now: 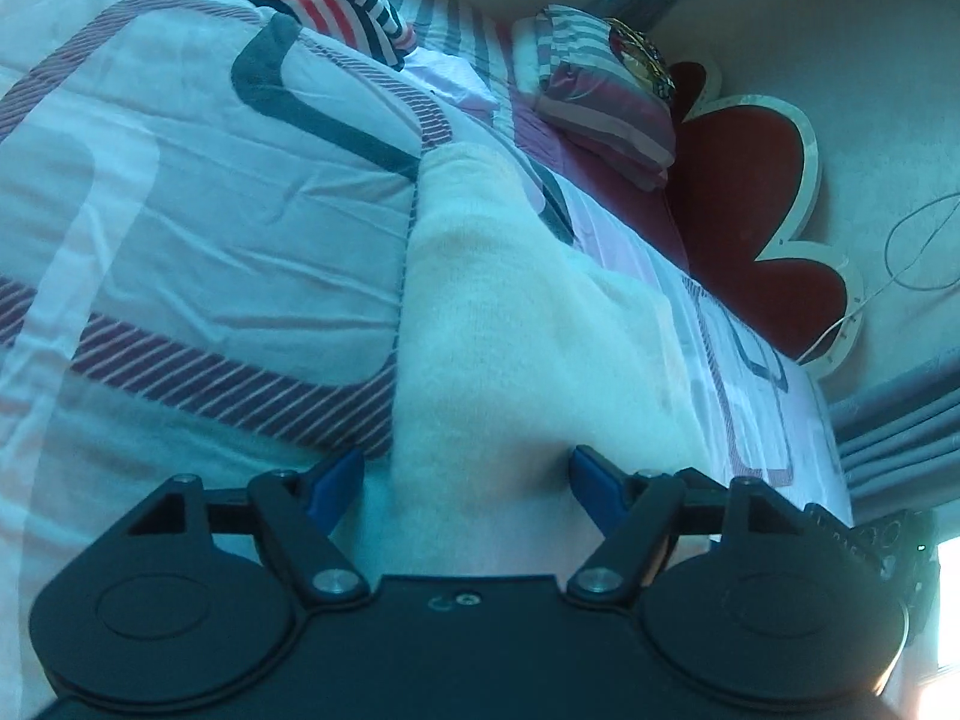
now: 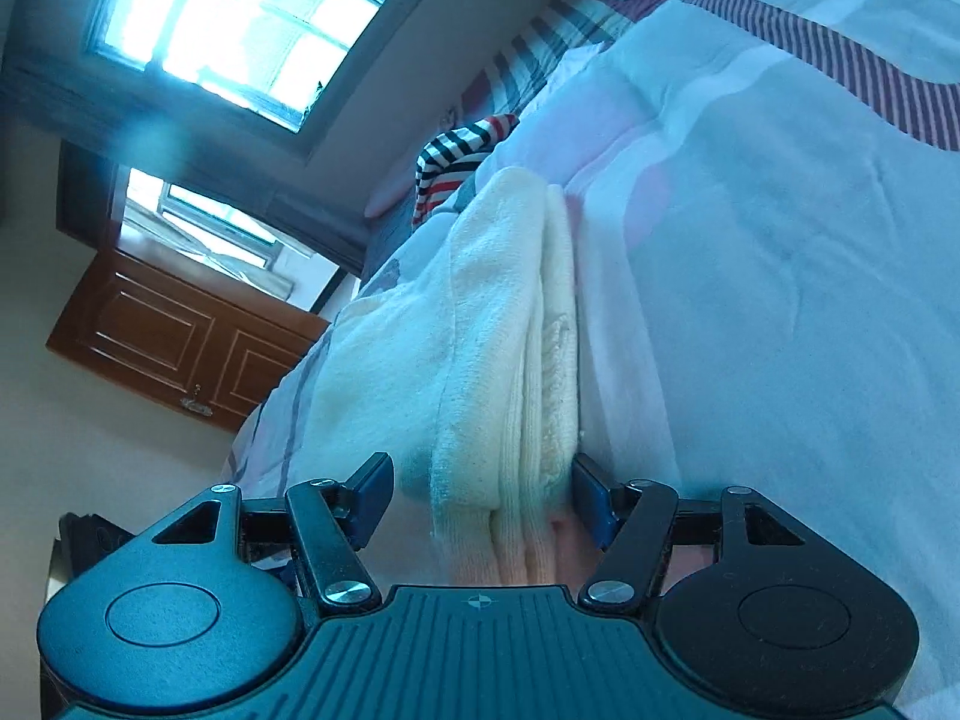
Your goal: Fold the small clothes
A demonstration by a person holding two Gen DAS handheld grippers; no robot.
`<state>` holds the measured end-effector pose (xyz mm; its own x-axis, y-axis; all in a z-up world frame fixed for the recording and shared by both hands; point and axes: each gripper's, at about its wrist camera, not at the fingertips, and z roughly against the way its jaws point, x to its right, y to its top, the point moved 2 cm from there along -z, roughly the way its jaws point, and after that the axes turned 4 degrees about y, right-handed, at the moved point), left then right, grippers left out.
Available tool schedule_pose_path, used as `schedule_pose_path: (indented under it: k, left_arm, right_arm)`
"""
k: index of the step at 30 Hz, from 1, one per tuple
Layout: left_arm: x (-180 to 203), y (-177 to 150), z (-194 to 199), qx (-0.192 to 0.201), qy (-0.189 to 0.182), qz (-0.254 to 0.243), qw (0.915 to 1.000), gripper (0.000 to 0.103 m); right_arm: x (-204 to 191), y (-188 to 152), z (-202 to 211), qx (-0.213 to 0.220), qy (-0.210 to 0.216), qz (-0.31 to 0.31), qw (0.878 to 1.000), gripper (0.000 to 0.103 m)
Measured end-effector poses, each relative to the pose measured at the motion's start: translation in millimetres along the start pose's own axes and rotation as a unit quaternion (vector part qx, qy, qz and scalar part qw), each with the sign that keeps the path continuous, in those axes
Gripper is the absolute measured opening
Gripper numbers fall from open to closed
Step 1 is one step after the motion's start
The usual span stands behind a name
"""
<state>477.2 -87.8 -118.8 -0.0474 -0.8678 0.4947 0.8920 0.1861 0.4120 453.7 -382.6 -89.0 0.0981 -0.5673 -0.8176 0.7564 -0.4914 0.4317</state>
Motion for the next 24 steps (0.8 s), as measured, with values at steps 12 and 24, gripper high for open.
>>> schedule_pose_path:
  k: [12, 24]
  left_arm:
    - [82, -6, 25, 0.057, 0.134, -0.196, 0.9699, 0.032]
    - [20, -6, 105, 0.092, 0.153, -0.218, 0.9595, 0.031]
  right_arm:
    - [-68, -27, -2, 0.016, -0.12, 0.172, 0.978, 0.03]
    - [-157, -88, -52, 0.01, -0.114, 0.222, 0.968, 0.03]
